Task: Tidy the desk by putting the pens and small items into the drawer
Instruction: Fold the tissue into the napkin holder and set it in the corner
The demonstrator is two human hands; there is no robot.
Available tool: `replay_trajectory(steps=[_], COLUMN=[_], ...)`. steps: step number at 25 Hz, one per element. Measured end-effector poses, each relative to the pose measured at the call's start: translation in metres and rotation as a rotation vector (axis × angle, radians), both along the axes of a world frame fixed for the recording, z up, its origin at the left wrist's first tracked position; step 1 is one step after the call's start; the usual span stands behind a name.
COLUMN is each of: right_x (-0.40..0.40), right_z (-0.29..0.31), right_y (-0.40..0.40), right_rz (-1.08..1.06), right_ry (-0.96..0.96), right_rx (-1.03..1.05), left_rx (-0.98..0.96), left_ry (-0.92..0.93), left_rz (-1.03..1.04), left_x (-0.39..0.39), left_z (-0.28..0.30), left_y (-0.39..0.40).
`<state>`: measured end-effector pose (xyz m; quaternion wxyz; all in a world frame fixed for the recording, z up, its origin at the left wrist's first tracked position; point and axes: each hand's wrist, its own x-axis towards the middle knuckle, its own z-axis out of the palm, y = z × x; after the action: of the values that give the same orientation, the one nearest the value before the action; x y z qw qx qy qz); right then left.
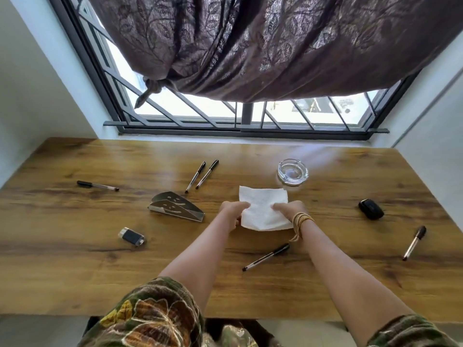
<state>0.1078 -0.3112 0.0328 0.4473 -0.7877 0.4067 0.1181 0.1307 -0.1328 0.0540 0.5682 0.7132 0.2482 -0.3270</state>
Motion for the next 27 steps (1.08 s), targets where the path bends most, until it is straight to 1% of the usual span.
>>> replay_trajectory(steps=[1, 4, 5, 8, 9, 11, 12, 14, 17, 19, 21, 24, 27], right_x=[0.001, -0.001, -0.003, -0.006, -0.007, -0.009, -0.008, -0.008, -0.009, -0.01, -0.011, -0.012, -0.017], right_z=[0.0, 0.001, 0.003, 0.012, 0.017, 0.029, 0.034, 0.045, 0.058, 0.064, 0.063, 0.058, 0.052], right_y=[-0.001, 0.0, 0.001, 0.004, 0.005, 0.006, 0.007, 0.007, 0.006, 0.004, -0.001, -0.003, 0.0], right_rz=[-0.013, -0.088, -0.1, -0.106, -0.114, -0.099, -0.068, 0.021, 0.15, 0.24, 0.264, 0.214, 0.187], right_ry=[-0.049, -0.201, -0.244, -0.361, -0.385, -0.405, -0.398, -0.373, -0.312, -0.271, -0.242, -0.253, -0.327], right_rx=[0.068, 0.385, 0.446, 0.482, 0.51, 0.573, 0.583, 0.593, 0.675, 0.78, 0.875, 0.934, 1.045], left_rx=[0.022, 0.052, 0.057, 0.075, 0.132, 0.294, 0.322, 0.24, 0.034, -0.094, -0.233, -0.453, -0.558], left_ry=[-0.003, -0.013, -0.015, -0.032, -0.085, -0.287, -0.394, -0.518, -0.484, -0.457, -0.369, -0.169, -0.115], left_rz=[-0.016, 0.001, 0.003, 0.035, 0.037, -0.018, -0.051, -0.126, -0.214, -0.276, -0.274, -0.314, -0.239], left_x=[0.002, 0.005, 0.006, 0.006, 0.006, 0.009, 0.011, 0.016, 0.023, 0.024, 0.02, 0.01, 0.009], left_z=[0.0, 0.0, 0.0, -0.002, -0.003, -0.002, 0.001, 0.009, 0.017, 0.017, 0.018, 0.022, 0.019], left_y=[-0.002, -0.005, -0.005, -0.004, -0.004, -0.005, -0.005, -0.006, -0.006, 0.0, 0.009, 0.021, 0.026])
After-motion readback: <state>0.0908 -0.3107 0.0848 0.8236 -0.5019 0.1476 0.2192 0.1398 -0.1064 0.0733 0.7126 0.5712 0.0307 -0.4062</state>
